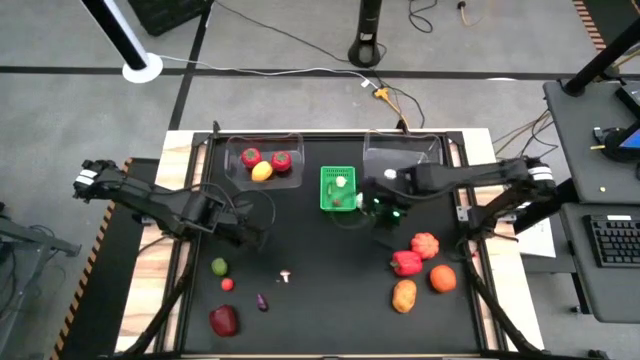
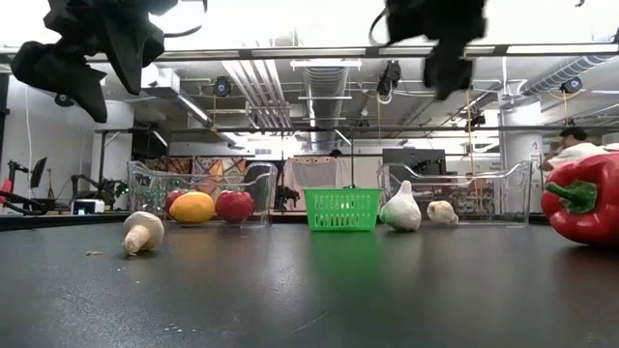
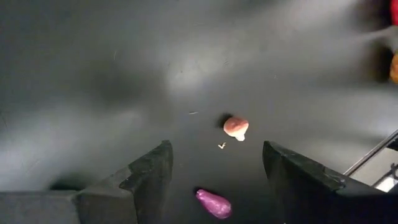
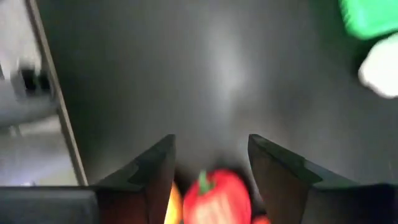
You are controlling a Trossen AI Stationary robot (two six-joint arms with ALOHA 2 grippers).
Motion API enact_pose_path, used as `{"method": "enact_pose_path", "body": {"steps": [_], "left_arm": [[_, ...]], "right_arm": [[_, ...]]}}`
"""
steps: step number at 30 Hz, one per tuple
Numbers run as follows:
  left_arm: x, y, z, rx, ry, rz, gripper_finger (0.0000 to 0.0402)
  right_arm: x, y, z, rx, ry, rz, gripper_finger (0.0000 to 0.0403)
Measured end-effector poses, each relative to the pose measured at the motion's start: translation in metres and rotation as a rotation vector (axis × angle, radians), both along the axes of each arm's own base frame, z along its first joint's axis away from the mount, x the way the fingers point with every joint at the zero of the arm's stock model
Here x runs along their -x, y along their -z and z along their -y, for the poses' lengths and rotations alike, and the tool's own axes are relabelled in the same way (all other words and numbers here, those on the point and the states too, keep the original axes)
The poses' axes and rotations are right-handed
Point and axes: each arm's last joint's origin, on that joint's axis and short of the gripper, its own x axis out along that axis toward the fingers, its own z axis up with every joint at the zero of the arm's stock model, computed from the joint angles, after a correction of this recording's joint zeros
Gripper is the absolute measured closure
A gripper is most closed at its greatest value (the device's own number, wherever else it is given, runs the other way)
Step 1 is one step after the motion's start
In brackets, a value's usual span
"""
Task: Sort produce into baskets
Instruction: Put the red bell pepper into the right transparent bin
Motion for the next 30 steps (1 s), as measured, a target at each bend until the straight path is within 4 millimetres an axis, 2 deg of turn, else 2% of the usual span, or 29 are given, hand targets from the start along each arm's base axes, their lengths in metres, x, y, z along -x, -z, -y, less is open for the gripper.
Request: {"method": "enact_pose_path", "body": {"steps": [6, 11, 15, 21, 30], "left_arm": [[0.0, -0.001, 0.0, -0.022, 0.013, 0.01, 0.0172], [0.0, -0.001, -0.001, -0.041, 0.005, 0.015, 0.0172], [0.0, -0.001, -0.001, -0.054, -0.002, 0.02, 0.0172], [0.0, -0.001, -0.002, -0.077, 0.005, 0.024, 0.0172], [-0.001, -0.001, -0.002, -0.099, 0.001, 0.03, 0.0172]], "right_arm": [[0.028, -0.011, -0.023, 0.026, -0.101, -0.09, 0.016], [0.04, -0.012, -0.046, 0.101, -0.229, -0.113, 0.0093], [0.046, -0.007, -0.067, 0.153, -0.35, -0.113, 0.0057], [0.056, 0.013, -0.084, 0.179, -0.382, -0.173, 0.005], [0.064, 0.057, -0.083, 0.18, -0.334, -0.242, 0.0053]]}}
